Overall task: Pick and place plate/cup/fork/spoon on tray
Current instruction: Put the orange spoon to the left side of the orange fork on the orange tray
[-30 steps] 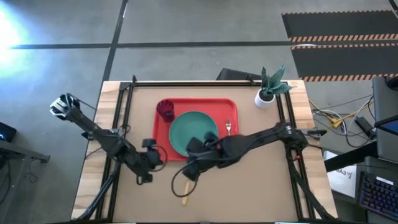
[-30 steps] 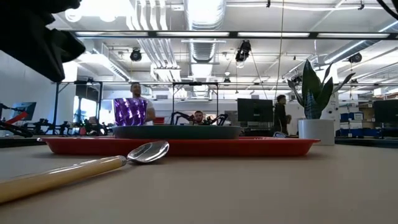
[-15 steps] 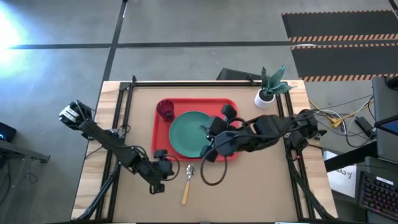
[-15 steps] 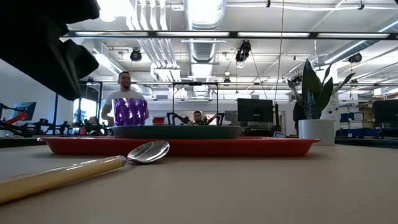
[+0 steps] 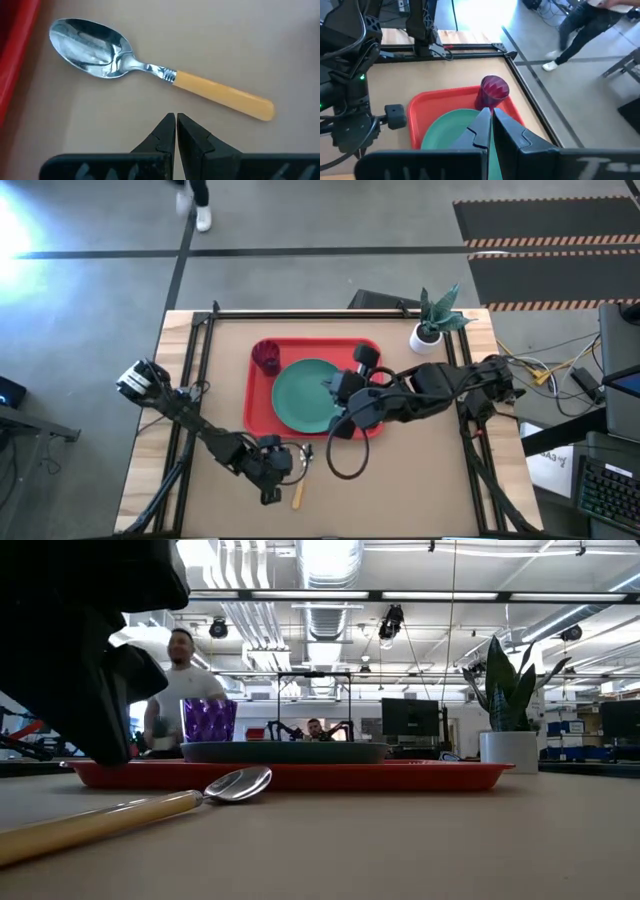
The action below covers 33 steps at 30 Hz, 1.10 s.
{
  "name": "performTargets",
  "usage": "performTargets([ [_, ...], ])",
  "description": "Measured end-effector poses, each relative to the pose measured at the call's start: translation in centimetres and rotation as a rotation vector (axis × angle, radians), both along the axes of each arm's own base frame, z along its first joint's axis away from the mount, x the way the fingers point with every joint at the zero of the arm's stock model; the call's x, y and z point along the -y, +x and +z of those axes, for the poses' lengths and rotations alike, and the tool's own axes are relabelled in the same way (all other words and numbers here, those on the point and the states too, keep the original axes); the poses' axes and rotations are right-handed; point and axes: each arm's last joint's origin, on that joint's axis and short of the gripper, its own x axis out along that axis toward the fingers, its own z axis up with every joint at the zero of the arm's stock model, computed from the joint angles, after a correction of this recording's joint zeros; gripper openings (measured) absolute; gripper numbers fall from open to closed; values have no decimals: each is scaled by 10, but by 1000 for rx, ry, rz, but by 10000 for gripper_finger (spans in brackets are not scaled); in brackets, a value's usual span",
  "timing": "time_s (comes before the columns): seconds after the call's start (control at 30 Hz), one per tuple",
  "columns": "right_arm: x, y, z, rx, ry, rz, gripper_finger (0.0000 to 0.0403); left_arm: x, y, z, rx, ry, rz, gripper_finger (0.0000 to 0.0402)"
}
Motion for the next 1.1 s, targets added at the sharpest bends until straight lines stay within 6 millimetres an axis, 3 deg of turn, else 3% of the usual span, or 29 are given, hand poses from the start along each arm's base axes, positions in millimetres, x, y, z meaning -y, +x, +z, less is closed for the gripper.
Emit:
performTargets([
  [0.23,5,-9,9,10,-22,17,8,1,2,0,9,-6,3,0],
  [0.7,9,-18,19,30,-24,23,8,8,18,-29,5,-27,32,0],
  [0.9,9,-18,19,27,-27,27,8,12,26,-30,2,-39,24,0],
  [1.1,9,-18,19,18,-33,38,8,11,20,-28,-61,-10,15,0],
])
